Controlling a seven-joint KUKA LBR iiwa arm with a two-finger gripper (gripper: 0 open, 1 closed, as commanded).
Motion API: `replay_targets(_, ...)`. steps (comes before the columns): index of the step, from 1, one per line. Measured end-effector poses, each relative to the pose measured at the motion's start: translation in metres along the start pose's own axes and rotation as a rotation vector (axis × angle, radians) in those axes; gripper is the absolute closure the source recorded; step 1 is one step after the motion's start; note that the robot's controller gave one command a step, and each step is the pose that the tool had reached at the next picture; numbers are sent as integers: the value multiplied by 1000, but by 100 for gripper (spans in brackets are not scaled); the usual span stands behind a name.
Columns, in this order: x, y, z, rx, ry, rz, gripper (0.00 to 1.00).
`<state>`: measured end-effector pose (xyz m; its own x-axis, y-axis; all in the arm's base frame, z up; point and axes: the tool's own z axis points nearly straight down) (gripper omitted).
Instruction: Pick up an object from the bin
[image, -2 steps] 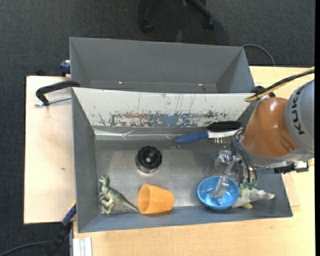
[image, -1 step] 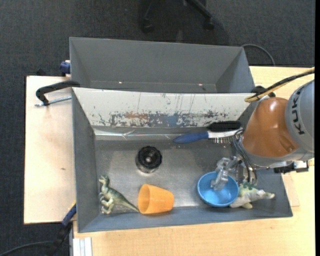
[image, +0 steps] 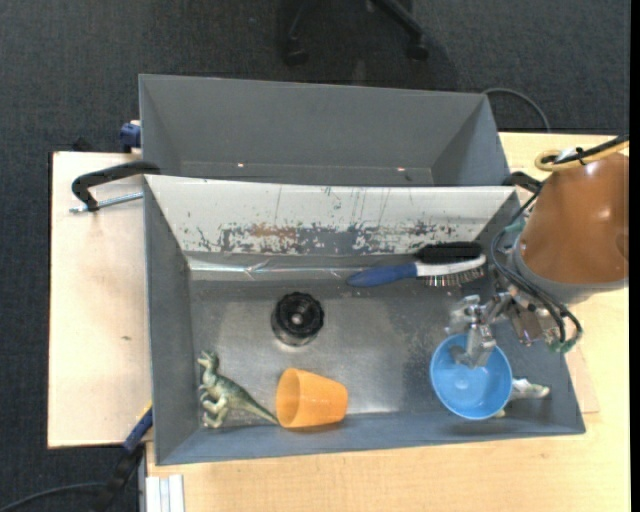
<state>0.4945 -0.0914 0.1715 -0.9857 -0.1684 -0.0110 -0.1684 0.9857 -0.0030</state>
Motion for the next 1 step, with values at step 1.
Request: replay_targets(1, -11, -15, -92, 3, -5, 13, 100)
